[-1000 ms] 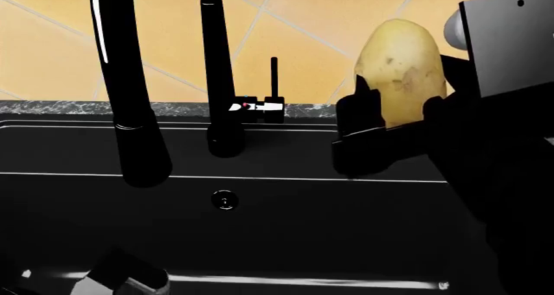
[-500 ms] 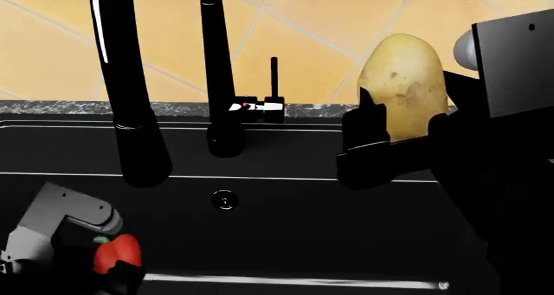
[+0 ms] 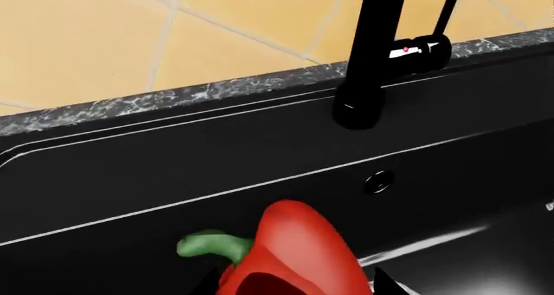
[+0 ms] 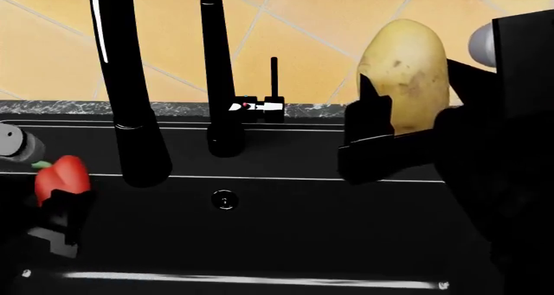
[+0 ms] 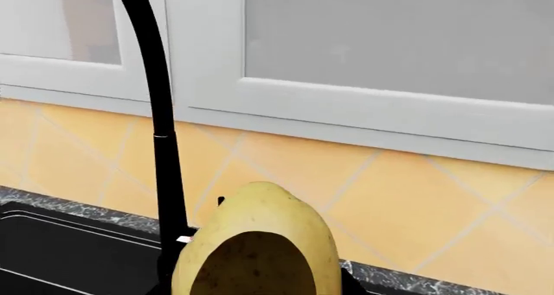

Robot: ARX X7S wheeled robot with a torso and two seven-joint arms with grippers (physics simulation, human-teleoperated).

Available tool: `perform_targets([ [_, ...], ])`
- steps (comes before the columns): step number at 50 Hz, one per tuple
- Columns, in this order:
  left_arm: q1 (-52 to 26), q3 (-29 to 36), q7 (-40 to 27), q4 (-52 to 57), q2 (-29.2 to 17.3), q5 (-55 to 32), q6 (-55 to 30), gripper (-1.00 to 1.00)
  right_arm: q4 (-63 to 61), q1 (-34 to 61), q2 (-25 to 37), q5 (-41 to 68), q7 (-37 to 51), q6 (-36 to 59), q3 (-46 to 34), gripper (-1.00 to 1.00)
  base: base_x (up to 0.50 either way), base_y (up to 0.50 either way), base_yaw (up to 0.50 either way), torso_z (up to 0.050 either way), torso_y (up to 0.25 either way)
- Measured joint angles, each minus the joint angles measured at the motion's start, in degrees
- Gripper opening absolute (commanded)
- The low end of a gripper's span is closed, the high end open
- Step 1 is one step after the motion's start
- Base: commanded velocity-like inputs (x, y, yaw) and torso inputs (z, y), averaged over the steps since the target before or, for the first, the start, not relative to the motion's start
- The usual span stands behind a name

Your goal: Pick the vegetables from the sink and place them on the cutting board.

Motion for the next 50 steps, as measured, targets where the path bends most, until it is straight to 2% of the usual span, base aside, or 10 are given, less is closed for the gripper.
perform_targets([
  [13, -1.1, -5.2, -3.4, 2.9, -1.8, -5.1, -3.7, -1.0, -0.7, -1.3, 0.8, -0.3, 0.0, -0.6, 0.3, -1.0, -0.4, 0.0, 0.0, 0.0, 0.001],
  [30, -2.3, -5.6, -6.6, 3.2, -3.3, -9.8, -4.4, -1.0, -0.9, -2.0, 1.3, 0.1, 0.3, -0.8, 0.3, -1.0, -0.5, -0.01, 0.0, 0.0, 0.0],
  [39, -2.6, -5.4, -8.0, 3.0, -4.3, -11.8, -4.1, -1.0, -1.0, -2.3, 1.3, -0.3, -0.4, -1.4, 0.1, -1.0, -0.41, -0.42, 0.0, 0.0, 0.0],
  [50, -2.9, -4.8, -9.2, 2.7, -5.0, -14.1, -3.7, -1.0, -1.0, -2.5, 1.6, -1.0, -1.1, -1.8, 0.0, -1.0, -0.17, -0.5, 0.0, 0.0, 0.0],
])
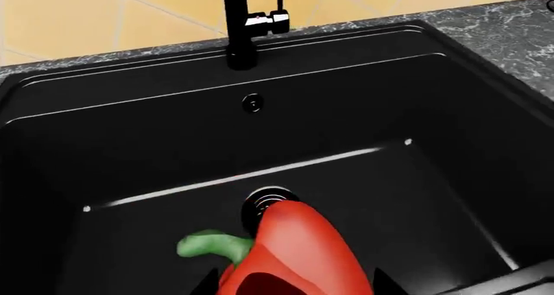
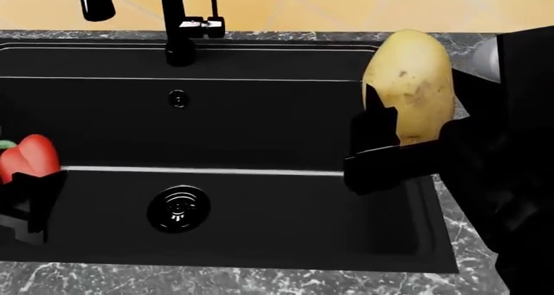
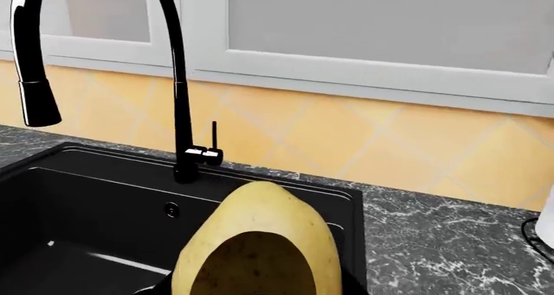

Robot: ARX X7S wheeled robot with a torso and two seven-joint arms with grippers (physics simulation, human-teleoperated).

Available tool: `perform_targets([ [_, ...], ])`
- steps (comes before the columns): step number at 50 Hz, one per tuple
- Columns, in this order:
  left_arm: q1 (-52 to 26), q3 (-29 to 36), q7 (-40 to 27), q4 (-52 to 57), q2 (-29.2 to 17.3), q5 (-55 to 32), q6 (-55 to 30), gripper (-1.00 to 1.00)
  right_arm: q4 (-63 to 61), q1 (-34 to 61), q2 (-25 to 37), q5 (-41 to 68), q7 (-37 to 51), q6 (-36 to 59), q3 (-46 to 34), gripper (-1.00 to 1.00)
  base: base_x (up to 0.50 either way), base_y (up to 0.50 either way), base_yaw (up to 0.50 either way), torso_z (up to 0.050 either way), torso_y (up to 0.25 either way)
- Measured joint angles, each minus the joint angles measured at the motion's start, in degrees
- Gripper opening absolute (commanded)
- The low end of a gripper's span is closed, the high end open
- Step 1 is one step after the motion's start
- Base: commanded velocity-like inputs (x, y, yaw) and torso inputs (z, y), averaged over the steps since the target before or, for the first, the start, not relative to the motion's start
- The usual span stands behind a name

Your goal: Pick the vegetables from the sink and place them on the cutting board.

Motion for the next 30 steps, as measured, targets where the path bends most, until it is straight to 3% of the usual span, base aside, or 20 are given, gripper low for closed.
perform_targets([
  [30, 0.1, 3.2, -1.4, -1.6, -0.8, -1.5, 3.3, -1.0, -0.2, -2.1, 0.4, -1.8, -1.5, -1.5, -0.4, -1.0, -0.01, -0.5, 0.0, 0.0, 0.0],
])
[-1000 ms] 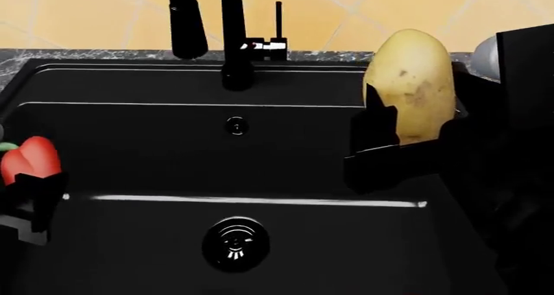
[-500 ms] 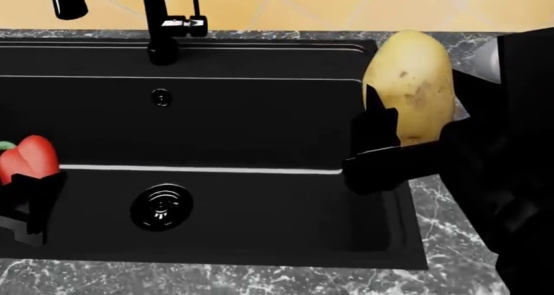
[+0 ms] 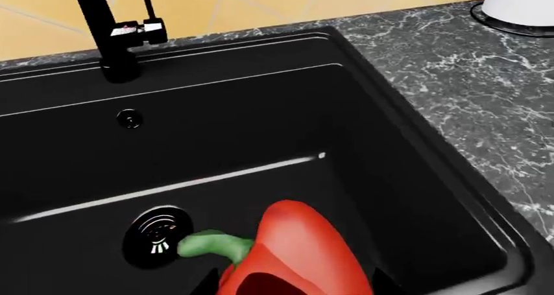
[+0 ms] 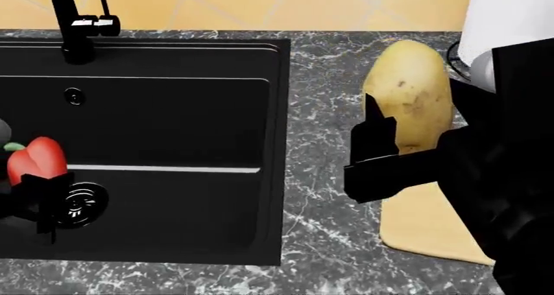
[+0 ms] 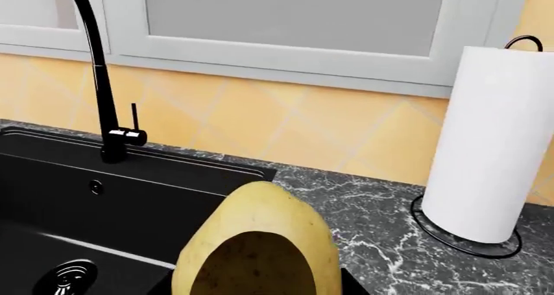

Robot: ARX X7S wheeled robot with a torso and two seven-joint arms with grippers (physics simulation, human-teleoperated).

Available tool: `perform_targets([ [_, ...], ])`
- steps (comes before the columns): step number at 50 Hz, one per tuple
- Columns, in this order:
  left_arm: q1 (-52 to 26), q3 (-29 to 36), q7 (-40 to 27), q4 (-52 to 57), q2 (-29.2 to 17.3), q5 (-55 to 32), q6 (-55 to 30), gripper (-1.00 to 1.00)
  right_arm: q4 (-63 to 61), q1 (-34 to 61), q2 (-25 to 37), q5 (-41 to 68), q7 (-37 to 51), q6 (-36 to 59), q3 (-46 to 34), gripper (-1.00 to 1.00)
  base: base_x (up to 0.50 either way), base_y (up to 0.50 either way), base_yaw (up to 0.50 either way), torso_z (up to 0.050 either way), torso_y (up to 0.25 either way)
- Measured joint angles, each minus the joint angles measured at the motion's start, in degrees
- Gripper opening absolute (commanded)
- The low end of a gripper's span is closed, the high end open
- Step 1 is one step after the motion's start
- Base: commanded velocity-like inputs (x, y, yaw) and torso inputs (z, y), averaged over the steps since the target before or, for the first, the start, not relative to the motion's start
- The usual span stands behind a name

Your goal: Pick the vegetables from the sink and place them on the cutting board.

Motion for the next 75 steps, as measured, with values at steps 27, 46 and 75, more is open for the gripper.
perform_targets([
  [27, -2.8, 3.1, -1.0, -1.7, 0.4, -1.2, 1.3, -1.0, -0.2, -3.0, 0.2, -3.0, -1.6, -2.0, -0.7, -1.0, 0.05, -0.47, 0.0, 0.0, 0.0],
  [46, -4.8, 4.0, -0.9, -2.5, 0.0, -2.5, 2.1, -1.0, 0.0, -3.4, -0.2, -5.1, -2.4, -2.2, -2.4, -1.0, 0.23, -0.32, 0.0, 0.0, 0.0],
  [75, -5.3, 6.9, -0.5, -3.3, 0.0, -2.5, 4.0, -1.0, 16.6, 16.9, -10.6, 2.5, -3.5, 17.9, -18.9, -1.0, 0.0, 0.0, 0.0, 0.001, 0.0],
])
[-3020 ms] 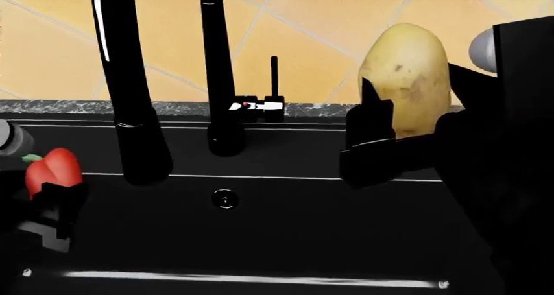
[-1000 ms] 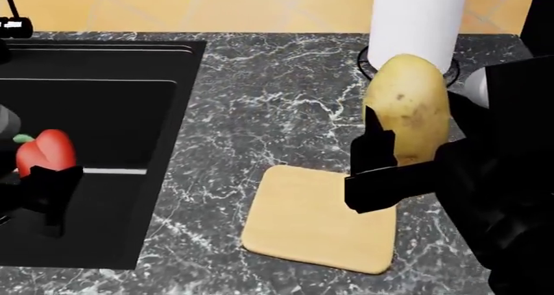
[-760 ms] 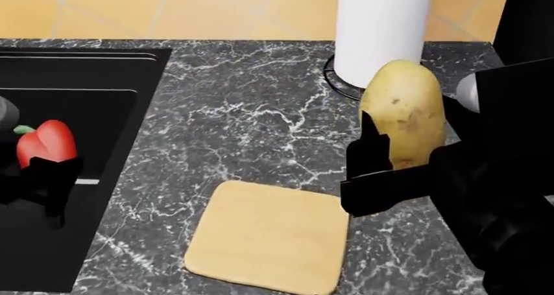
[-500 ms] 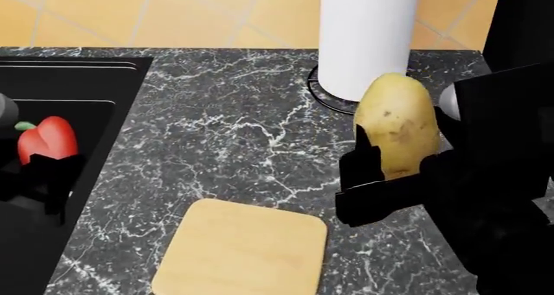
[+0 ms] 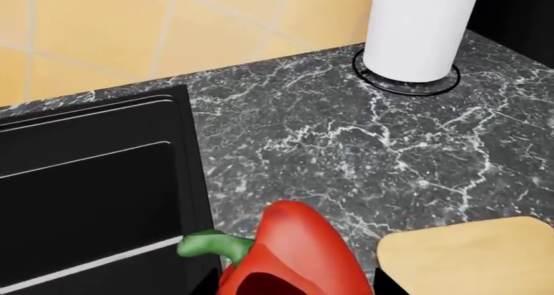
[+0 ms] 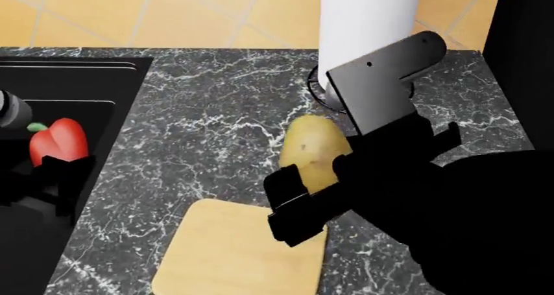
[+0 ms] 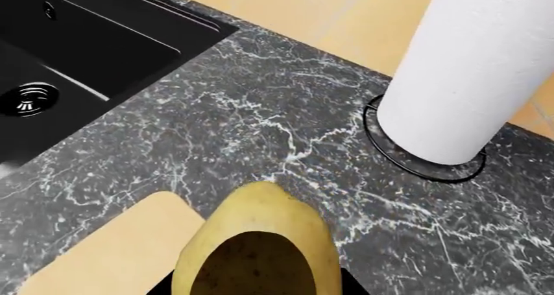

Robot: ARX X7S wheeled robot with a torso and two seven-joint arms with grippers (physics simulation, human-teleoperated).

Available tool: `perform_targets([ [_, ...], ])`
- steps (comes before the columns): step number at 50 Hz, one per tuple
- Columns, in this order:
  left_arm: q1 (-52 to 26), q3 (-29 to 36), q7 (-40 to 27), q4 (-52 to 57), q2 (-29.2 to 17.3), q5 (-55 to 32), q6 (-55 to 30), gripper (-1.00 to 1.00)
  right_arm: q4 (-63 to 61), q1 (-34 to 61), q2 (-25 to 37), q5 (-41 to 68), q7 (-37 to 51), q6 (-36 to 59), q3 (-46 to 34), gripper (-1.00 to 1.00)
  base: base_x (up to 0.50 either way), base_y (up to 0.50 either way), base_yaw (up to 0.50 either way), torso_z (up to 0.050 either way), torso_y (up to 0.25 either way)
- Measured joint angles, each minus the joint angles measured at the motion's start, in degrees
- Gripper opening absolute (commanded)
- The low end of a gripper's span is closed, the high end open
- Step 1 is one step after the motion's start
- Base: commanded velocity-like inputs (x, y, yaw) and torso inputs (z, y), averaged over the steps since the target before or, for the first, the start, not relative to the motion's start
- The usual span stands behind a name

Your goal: Pick the vegetables from the sink and place them on the cutting board.

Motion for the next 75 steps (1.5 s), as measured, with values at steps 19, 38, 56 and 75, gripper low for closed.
perform_targets([
  [19, 2.9, 0.2, 0.7, 0.8, -1.3, -0.5, 1.9, -1.0, 11.8, 3.4, -5.8, -6.5, -8.7, 0.6, -10.1, -1.0, 0.0, 0.0, 0.0, 0.0, 0.001],
  [38, 3.1, 2.4, 1.5, 0.3, -0.9, 0.6, 3.7, -1.0, 12.9, 1.8, -6.1, -6.5, -9.6, -0.6, -11.5, 1.0, 0.0, 0.0, 0.0, 0.0, 0.0],
  [56, 1.8, 4.6, 2.1, 0.8, -0.4, 0.0, 3.3, -1.0, 11.1, 4.5, -5.0, -7.1, -9.9, -3.9, -8.9, 1.0, 0.0, 0.0, 0.0, 0.0, 0.001],
  [75, -0.2, 9.5, 2.9, 2.8, 3.3, -2.3, 1.8, -1.0, 7.2, 11.8, -1.2, -9.0, -3.0, -12.5, 1.5, 1.0, 0.0, 0.0, 0.0, 0.0, 0.0],
])
